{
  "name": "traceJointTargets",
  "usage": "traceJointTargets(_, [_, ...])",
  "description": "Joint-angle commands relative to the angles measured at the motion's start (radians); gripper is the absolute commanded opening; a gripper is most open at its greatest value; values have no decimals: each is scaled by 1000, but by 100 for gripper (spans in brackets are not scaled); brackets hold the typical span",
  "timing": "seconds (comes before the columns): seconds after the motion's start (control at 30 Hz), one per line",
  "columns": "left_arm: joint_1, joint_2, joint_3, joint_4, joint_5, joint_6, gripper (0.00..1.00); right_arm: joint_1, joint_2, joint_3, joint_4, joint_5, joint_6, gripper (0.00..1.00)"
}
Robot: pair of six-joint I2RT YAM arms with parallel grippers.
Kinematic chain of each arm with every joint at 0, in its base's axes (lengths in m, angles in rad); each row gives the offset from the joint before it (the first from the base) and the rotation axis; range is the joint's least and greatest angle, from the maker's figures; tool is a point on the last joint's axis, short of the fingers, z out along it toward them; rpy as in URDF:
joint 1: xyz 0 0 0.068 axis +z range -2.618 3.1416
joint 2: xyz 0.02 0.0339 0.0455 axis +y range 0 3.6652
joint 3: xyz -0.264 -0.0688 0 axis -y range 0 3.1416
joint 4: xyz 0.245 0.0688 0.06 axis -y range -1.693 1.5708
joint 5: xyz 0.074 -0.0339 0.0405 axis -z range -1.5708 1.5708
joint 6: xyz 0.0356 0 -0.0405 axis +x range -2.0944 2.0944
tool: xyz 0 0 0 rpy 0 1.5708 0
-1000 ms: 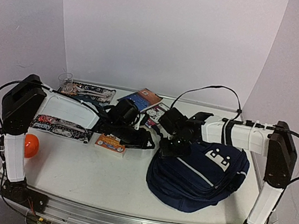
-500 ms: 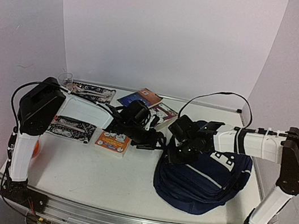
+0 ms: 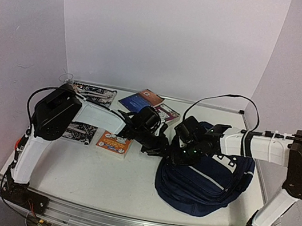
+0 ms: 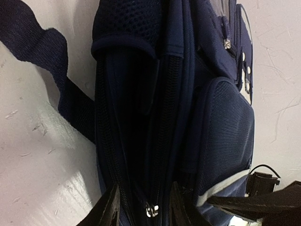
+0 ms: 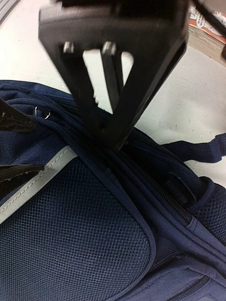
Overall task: Pack the student bag
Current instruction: Pick up the second largest pocket of the student bag.
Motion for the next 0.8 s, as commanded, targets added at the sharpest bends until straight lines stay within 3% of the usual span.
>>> traceJointTargets(0.0, [-6, 37, 35, 11, 22, -44, 33, -6, -28, -4, -44, 4, 2, 25])
traceJointTargets(0.13, [-20, 22, 4, 12, 38, -46, 24, -6, -38, -2, -44, 28, 6, 25])
traceJointTargets(0.33, [-40, -72, -132, 77, 43, -81, 0, -16, -77, -2, -44, 79, 14, 29])
traceJointTargets(0.67, [-45, -279, -343, 134, -54, -85, 0, -110, -183, -77, -48, 96, 40, 41])
traceJointTargets(0.77, [-37, -286, -350, 135, -77, -82, 16, -165, -226, -116, -53, 96, 51, 48])
